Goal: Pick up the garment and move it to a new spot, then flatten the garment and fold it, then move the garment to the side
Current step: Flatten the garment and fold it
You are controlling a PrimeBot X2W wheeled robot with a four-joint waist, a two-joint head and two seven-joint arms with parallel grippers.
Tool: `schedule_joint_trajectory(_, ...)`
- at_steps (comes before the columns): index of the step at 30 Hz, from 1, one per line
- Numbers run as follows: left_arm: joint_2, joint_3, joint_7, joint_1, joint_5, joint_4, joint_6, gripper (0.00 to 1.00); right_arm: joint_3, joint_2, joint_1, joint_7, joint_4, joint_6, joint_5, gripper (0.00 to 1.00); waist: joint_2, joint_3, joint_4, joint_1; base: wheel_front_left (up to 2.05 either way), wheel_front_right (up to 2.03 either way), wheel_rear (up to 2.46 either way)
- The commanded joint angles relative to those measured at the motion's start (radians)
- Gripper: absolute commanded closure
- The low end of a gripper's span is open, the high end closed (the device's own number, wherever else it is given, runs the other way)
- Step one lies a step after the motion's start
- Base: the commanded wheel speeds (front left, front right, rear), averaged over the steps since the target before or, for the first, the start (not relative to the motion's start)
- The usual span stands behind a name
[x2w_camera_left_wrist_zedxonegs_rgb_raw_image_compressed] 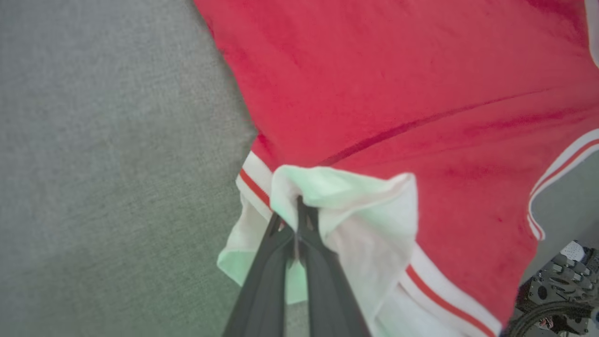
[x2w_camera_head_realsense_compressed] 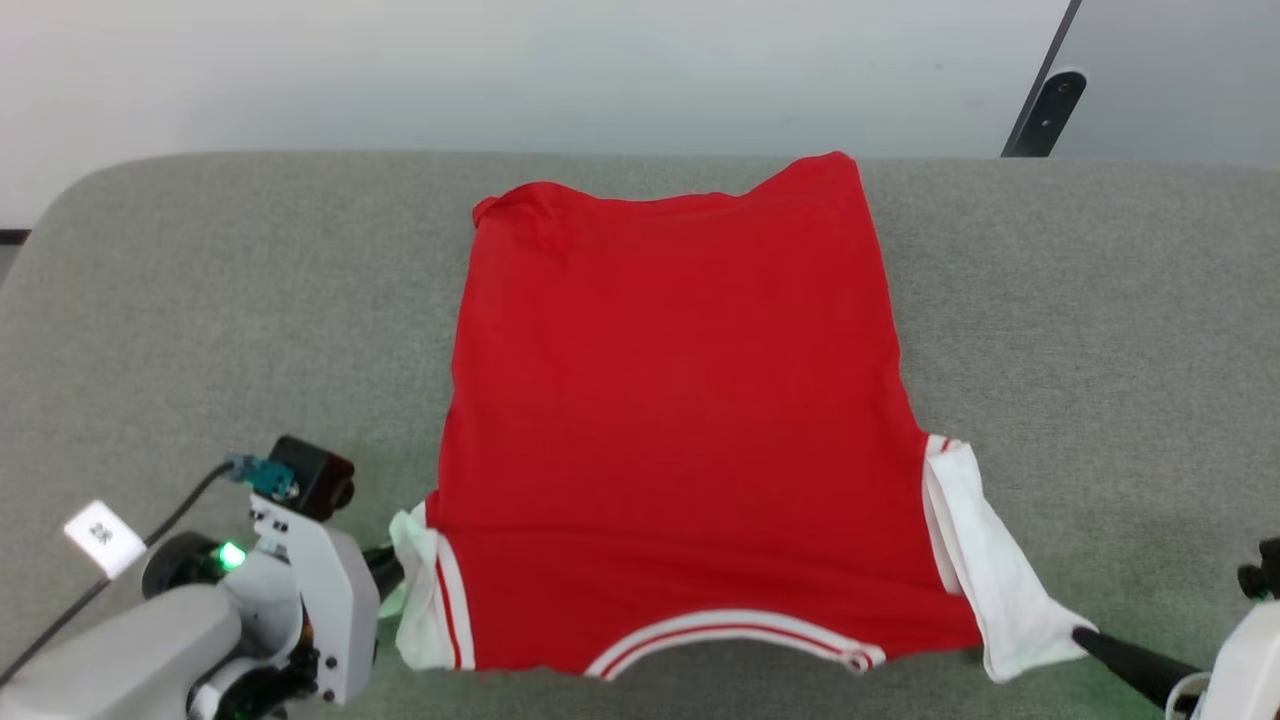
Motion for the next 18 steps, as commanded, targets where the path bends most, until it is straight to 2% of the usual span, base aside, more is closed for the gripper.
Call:
schedule_joint_trajectory(1, 0.023, 0.003, 0.011, 0.026, -0.015, -0.012, 0.023, 1.00, -0.043, 0.016, 0.034, 0.029, -0.022, -0.002, -0.027, 1.00, 0.0000, 0.008, 0.003, 0.0000, 0.00, 0.00, 0.00)
schedule_joint_trajectory(8, 0.046, 0.002, 0.013, 0.090, -0.027, -0.059, 0.052, 1.00, -0.165, 0.139, 0.091, 0.155, -0.109, -0.002, -0.153, 1.00, 0.0000, 0.027, 0.005, 0.0000, 0.00, 0.00, 0.00)
schedule_joint_trajectory(9, 0.046, 0.002, 0.013, 0.090, -0.027, -0.059, 0.052, 1.00, -0.165, 0.139, 0.091, 0.155, -0.109, -0.002, -0.153, 1.00, 0.0000, 0.027, 0.005, 0.0000, 0.00, 0.00, 0.00)
schedule_joint_trajectory(14, 0.021, -0.001, 0.022, 0.117, -0.032, -0.031, 0.052, 1.00, -0.198, 0.210, 0.062, 0.201, -0.135, -0.002, -0.289, 1.00, 0.0000, 0.038, 0.004, 0.0000, 0.00, 0.00, 0.00)
schedule_joint_trajectory(18, -0.012, -0.003, 0.019, 0.120, -0.029, 0.009, 0.042, 1.00, -0.173, 0.237, 0.030, 0.203, -0.117, -0.002, -0.413, 1.00, 0.0000, 0.043, 0.001, 0.0000, 0.00, 0.00, 0.00)
